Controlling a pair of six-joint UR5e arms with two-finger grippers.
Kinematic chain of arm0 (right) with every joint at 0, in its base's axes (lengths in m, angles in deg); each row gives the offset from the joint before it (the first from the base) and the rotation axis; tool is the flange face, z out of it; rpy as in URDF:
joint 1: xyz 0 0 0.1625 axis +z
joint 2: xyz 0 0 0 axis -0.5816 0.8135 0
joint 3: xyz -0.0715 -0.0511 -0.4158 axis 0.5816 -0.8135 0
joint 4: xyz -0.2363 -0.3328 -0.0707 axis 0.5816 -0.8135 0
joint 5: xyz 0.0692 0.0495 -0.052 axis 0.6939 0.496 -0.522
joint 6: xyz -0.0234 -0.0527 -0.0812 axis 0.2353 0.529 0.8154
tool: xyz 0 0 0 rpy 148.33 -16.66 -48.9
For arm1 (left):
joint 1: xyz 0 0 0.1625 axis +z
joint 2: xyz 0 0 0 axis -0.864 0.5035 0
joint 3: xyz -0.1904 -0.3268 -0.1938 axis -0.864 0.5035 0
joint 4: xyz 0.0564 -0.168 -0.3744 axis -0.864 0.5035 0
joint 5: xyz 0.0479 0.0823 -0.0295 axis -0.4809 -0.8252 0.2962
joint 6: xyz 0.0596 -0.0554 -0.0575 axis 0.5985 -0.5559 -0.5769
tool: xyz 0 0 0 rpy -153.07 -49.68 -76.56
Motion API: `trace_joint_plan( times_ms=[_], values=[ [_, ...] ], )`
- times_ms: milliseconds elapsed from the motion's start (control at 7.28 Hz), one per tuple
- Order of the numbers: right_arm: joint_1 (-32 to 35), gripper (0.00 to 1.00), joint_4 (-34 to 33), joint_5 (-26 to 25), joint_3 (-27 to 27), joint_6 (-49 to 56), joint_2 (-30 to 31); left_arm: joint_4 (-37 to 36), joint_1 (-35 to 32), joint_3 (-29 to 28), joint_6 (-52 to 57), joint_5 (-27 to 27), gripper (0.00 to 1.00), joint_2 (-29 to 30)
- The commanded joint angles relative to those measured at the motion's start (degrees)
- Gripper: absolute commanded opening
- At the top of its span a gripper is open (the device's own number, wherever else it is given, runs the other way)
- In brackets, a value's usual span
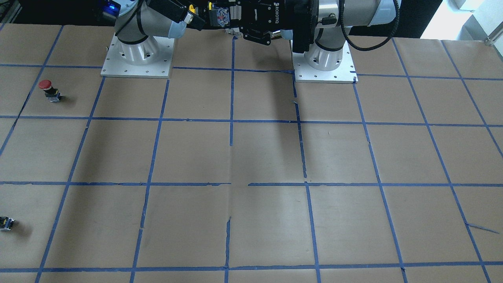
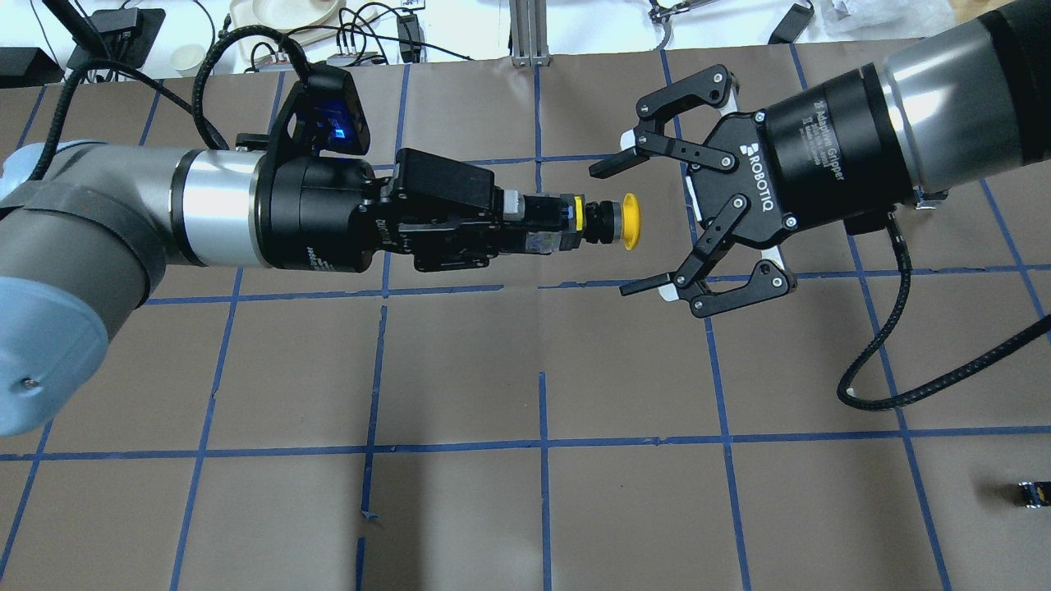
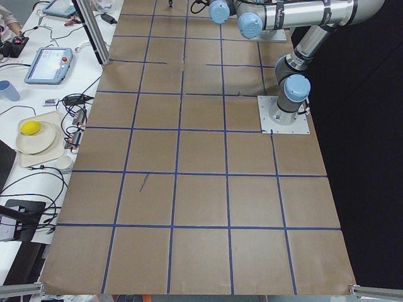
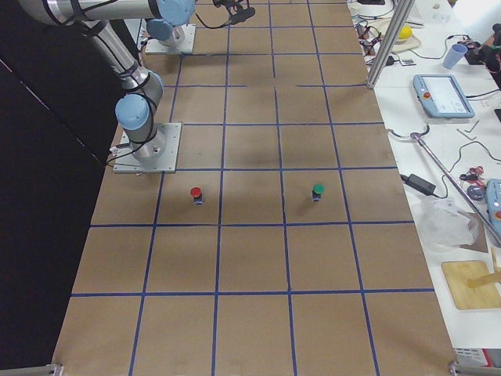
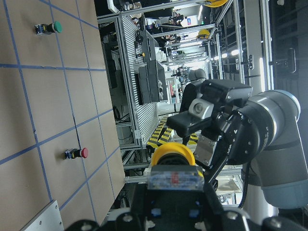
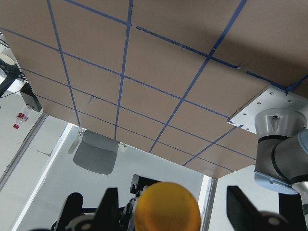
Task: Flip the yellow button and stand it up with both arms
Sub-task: 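Bring the open right gripper onto the yellow cap held by the left gripper, then close the right gripper on the yellow cap and open the left gripper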
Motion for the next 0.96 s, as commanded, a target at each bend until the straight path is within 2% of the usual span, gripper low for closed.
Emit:
trace_joint_plan(
  times_ms=[0,137,275,412,550,687,824],
  values=[
    [0.0,0.53,0.0,0.1,0.1,0.0,0.0,0.0,0.0,0.0,0.0,0.0,0.29,0.0],
    [0.0,0.51,0.0,0.1,0.0,0.0,0.0,0.0,0.0,0.0,0.1,-0.1,0.31,0.0],
    [0.0,0.47,0.0,0.1,0.0,0.0,0.0,0.0,0.0,0.0,0.0,-0.1,0.37,0.0],
    [-0.1,0.45,0.1,0.1,-0.1,0.0,0.0,-0.1,0.0,0.0,0.1,-0.2,0.82,-0.1],
    [-0.1,0.44,0.1,0.1,-0.2,-0.1,0.0,-0.1,0.0,0.0,0.6,-0.6,1.0,-0.1],
    [-0.1,0.44,0.1,0.1,-0.3,-0.1,0.0,-0.1,0.0,0.0,0.6,-0.7,1.0,0.0],
    [-0.2,0.39,0.1,-0.2,-0.3,0.0,-0.1,-0.1,0.0,0.0,0.4,-0.7,1.0,0.1]
  ],
)
